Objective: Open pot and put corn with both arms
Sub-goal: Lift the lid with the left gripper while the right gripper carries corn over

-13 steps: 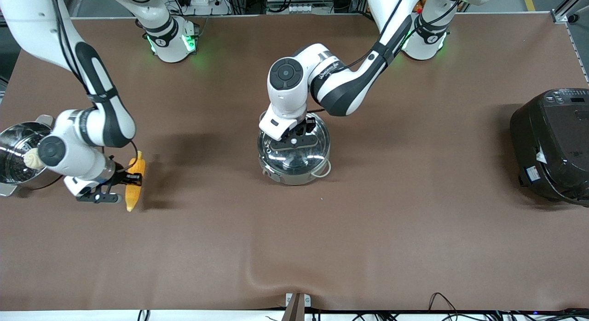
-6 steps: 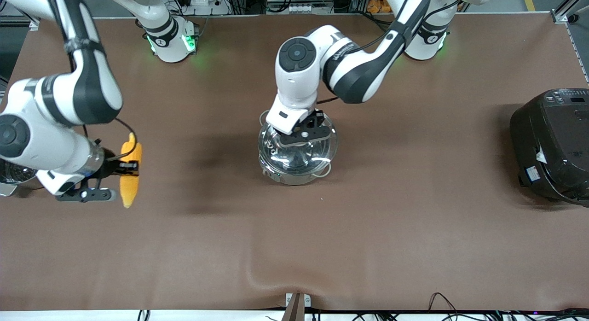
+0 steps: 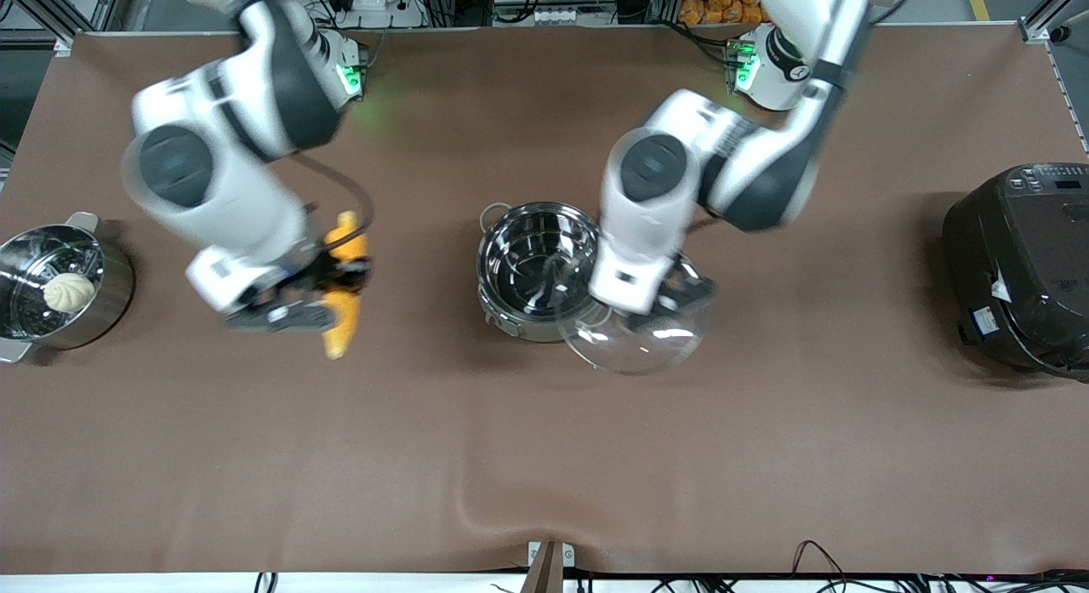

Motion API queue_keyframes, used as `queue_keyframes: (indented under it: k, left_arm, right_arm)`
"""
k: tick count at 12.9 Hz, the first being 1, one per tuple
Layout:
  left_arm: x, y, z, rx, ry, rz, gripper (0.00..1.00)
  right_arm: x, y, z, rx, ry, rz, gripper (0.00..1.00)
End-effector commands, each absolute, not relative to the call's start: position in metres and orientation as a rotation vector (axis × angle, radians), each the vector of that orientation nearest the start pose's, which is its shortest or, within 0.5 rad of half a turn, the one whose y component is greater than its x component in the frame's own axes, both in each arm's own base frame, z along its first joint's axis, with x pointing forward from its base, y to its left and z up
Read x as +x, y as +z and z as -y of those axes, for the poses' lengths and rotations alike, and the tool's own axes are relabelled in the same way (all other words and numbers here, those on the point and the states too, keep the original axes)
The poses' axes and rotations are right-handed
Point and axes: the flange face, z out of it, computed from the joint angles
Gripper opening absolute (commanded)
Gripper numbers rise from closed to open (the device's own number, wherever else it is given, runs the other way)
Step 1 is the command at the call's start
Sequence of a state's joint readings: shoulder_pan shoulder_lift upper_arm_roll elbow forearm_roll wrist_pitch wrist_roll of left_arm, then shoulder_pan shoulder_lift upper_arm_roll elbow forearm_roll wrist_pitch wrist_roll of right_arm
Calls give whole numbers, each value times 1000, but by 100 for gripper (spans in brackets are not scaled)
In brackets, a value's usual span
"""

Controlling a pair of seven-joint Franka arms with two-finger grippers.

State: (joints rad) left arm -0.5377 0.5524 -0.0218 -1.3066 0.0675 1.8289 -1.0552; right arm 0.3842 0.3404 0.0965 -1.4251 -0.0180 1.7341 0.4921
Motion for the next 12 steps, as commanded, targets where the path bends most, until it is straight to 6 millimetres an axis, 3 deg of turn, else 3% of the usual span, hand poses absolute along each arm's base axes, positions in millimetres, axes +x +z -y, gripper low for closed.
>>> queue_keyframes:
  k: [1,3,6,9,12]
  left_arm:
    - [631,421,317,-2955,14,863,0]
    - [643,405,271,-2897,61,928,0]
    - [653,389,232,-2851,99,1004,0]
    - [654,379,195,-2840,82,1072,0]
    - [630,368,175,-2878,2,1105,0]
  right_arm:
    - [560,509,-369,-3132,-18,-77,0]
    - [535,490,-424,-3124,-51,-35,0]
    - [514,447,-469,-3174,-59,-10,0]
    - [495,406,-493,-3211,-28,61,0]
    - [497,361,-506,-3170,-97,82,0]
